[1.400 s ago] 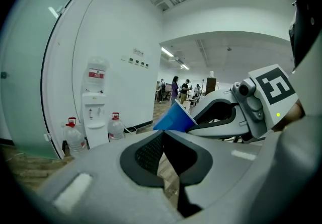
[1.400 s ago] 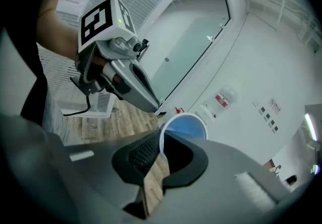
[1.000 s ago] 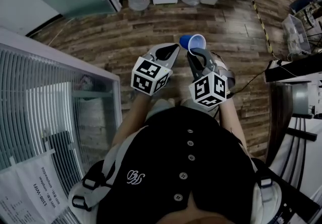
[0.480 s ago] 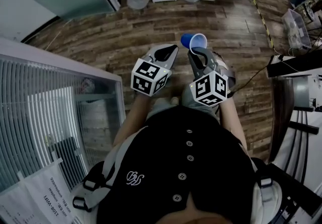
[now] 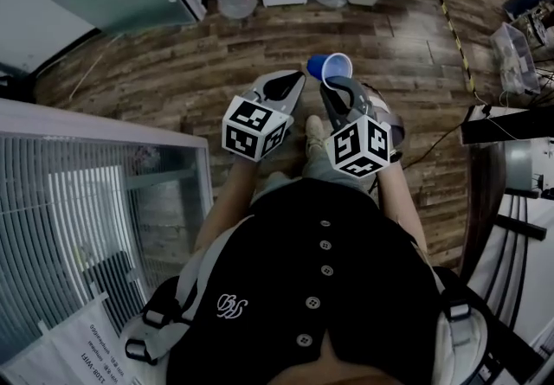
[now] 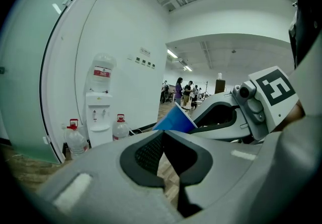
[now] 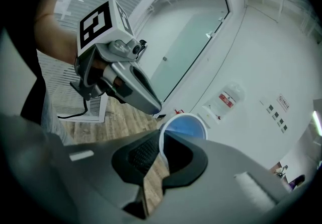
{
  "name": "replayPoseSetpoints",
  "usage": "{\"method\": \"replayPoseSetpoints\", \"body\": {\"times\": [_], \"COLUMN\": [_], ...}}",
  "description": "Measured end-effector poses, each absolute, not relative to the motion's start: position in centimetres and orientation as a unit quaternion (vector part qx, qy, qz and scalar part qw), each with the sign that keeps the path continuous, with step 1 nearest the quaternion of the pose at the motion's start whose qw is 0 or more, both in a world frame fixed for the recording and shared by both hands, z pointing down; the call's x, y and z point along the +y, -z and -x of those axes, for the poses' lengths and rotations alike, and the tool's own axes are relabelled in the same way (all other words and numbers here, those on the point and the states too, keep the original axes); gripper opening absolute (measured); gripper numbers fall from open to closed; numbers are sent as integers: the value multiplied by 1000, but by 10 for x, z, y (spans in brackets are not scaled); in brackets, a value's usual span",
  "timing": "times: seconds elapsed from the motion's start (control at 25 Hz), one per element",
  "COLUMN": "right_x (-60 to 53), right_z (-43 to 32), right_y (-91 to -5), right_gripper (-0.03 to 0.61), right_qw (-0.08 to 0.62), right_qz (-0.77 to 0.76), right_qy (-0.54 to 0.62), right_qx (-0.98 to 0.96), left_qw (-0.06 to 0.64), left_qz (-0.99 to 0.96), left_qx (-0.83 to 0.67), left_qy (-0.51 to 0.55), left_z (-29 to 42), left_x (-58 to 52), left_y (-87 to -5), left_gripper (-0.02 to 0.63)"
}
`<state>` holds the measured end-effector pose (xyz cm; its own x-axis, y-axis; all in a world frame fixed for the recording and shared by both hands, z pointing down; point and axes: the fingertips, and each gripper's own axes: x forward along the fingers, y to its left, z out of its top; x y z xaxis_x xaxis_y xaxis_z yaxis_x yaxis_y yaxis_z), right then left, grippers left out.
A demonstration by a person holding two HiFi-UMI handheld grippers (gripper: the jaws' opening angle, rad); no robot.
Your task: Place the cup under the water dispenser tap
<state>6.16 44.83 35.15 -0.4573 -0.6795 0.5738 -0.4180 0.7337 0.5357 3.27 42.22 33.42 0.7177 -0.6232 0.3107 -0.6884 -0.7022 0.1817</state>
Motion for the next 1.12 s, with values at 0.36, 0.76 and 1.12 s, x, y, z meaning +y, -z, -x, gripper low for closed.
{"method": "replayPoseSetpoints", "body": {"times": [0.36,0.76,1.12], "right_x": [337,248,209], "right_z": [-82,-103,-111], "right_y": [-344,-349,-361], "right_gripper": [23,23,23], "right_qw": [395,389,395], "right_qz": [-313,-288,-276], "right_qy": [176,173,164], "right_qx": [-846,-858,-861], "left_qw": [129,133,156], "left_qz": [-911,-903,-896], "left_qx": [-375,-390,-395], "left_qy": [-116,-124,-130], "left_z": [-54,-74,-82], "left_x": [317,222,187], "left_y": [-325,-332,-349], "left_gripper": [0,0,0]}}
